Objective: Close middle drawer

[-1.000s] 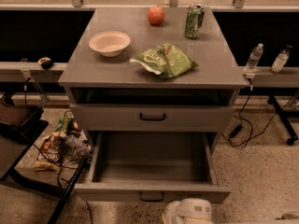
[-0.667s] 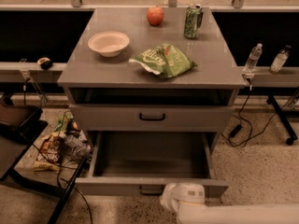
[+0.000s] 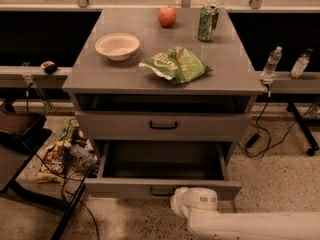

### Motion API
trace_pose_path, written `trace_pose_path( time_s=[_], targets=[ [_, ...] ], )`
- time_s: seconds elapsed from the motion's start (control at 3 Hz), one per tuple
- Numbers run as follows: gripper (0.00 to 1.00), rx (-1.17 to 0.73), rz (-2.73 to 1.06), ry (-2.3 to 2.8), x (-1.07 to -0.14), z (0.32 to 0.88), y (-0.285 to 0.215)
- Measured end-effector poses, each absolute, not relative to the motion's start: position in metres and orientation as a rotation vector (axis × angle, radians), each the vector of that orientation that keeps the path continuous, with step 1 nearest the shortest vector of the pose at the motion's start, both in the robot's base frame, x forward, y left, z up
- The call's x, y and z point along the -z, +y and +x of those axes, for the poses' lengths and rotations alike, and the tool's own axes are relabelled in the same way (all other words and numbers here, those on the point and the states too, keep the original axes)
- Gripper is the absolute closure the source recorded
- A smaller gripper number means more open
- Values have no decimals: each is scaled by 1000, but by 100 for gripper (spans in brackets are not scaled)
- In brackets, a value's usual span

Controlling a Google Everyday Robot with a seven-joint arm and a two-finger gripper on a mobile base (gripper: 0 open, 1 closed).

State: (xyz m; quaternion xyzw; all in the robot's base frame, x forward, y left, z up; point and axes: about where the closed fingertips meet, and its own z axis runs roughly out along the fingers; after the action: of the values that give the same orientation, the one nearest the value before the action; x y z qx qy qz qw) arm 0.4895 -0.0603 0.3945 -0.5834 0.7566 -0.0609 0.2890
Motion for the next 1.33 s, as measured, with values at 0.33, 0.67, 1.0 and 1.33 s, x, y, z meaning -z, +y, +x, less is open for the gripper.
trace_pose_path(
  time_s=[0.33, 0.67, 1.0, 1.33],
  targets=[
    [100, 173, -1558, 2003, -398, 497, -61],
    [100, 186, -1564, 1970, -404, 514, -57],
    [100, 189, -1565, 1964, -406, 519, -56],
    [100, 206, -1575, 1920, -414, 550, -46]
  ],
)
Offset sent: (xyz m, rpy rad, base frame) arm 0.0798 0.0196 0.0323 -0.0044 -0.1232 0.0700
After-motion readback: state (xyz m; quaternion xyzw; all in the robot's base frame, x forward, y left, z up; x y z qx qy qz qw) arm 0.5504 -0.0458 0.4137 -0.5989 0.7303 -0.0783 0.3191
